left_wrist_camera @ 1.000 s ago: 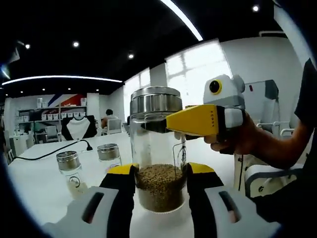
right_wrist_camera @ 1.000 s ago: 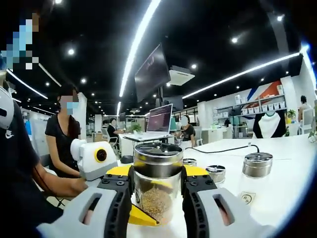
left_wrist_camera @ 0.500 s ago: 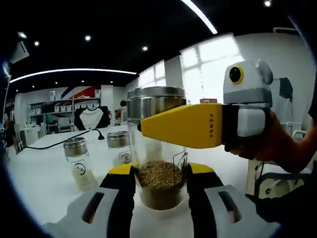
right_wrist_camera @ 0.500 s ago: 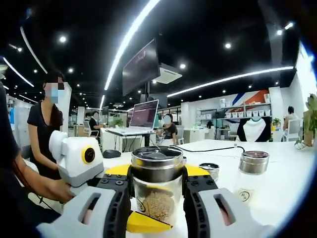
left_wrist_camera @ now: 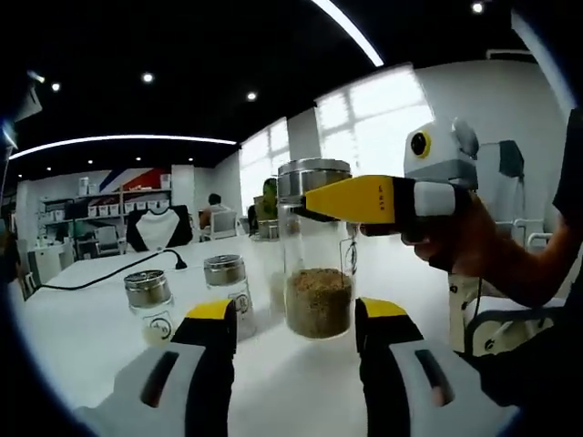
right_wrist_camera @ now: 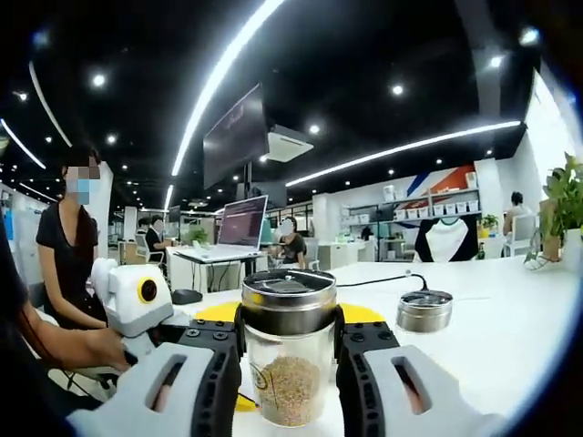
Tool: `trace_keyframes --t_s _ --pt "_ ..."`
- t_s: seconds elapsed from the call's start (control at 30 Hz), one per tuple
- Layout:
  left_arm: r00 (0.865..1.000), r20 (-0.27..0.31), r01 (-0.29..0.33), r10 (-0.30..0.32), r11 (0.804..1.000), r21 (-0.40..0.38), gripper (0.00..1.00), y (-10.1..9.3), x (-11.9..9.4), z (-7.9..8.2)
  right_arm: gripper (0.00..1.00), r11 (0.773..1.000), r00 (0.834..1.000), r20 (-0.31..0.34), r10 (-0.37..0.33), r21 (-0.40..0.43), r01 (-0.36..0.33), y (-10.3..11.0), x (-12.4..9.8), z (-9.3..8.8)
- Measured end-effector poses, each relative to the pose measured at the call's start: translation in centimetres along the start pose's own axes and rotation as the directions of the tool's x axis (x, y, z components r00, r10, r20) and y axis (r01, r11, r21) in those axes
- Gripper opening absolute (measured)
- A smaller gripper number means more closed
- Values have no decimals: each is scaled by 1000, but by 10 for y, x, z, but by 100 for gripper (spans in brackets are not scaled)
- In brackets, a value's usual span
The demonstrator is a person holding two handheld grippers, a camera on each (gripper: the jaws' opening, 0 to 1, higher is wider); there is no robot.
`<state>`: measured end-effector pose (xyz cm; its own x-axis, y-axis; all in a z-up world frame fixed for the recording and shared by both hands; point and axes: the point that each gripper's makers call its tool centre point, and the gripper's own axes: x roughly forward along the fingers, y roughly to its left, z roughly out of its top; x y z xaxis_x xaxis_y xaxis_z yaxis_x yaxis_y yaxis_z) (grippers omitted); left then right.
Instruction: Rotate the seasoning bottle until the label or dispensing opening points toward the visible target arrow and the bottle remains upright within the marked orientation range
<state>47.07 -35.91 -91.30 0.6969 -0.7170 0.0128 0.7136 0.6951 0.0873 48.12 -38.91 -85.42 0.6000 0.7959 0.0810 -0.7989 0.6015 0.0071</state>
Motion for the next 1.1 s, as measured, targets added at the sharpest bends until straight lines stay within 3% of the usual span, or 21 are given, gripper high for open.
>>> trace_keyframes --t_s 0.17,0.37,0.77,0.97,1.1 --pt "1000 18 1 -2 1000 21 69 5 -8 14 37 999 999 -6 -50 11 50 -26 -17 4" --pt "998 45 -50 47 997 59 82 18 -20 28 37 994 994 -2 -107 15 107 -55 -35 9" --pt "996 11 -88 88 996 24 89 37 -26 16 37 977 976 -48 -212 13 213 -115 -45 -14" --pt "992 -8 -128 128 992 6 99 48 -28 11 37 970 966 -82 -244 -11 244 -135 -46 -30" --pt "989 -10 -148 147 989 -6 99 53 -31 9 37 963 959 -86 -270 -20 269 -145 -52 -33"
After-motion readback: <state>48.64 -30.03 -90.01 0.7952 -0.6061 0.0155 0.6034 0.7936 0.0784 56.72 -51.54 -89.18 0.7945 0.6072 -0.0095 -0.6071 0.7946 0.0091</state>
